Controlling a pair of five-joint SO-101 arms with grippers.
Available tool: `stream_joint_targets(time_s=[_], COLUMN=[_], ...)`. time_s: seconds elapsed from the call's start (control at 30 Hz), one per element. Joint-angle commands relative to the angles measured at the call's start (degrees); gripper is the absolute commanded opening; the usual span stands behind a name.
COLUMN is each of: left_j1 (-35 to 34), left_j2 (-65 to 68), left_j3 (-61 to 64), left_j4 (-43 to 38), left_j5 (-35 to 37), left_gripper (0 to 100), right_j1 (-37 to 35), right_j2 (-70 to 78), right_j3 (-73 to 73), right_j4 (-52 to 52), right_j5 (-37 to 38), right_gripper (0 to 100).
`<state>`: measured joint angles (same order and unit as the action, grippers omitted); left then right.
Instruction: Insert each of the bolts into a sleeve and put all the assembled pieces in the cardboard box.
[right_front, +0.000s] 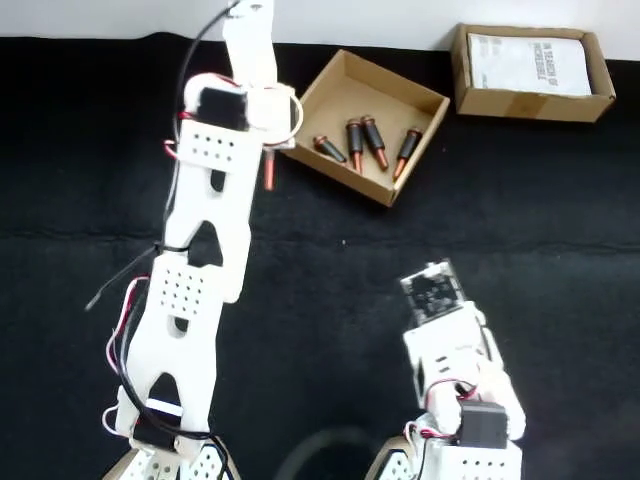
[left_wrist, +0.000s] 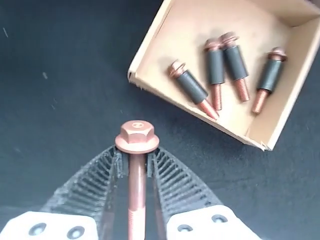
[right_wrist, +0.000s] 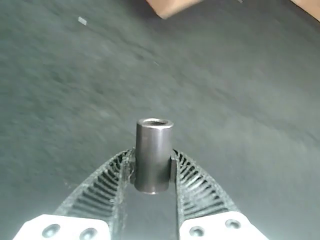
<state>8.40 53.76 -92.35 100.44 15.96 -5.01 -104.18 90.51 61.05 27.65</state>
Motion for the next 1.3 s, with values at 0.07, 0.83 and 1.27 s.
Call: stream_joint_targets(time_s=[0.07, 0.83, 1.27], left_j1=[-0.7, 3.9, 6.6], left_j2=[-12.2, -76.1, -93.4], left_j3=[-2.7, 53.0, 79.5], left_j4=[0.7, 0.5, -9.0], left_j5=[-11.8, -17.9, -17.7], left_gripper=[1, 1, 1], right_j1=[-4.9, -8.7, -22.7], right_j2=[-0.7, -0.7, -0.8], right_j3=[5.7, 11.2, 8.8], right_j4=[-19.1, -53.8, -53.7], right_j5=[-13.4, -18.3, -18.4], right_gripper=[0.8, 0.8, 0.8])
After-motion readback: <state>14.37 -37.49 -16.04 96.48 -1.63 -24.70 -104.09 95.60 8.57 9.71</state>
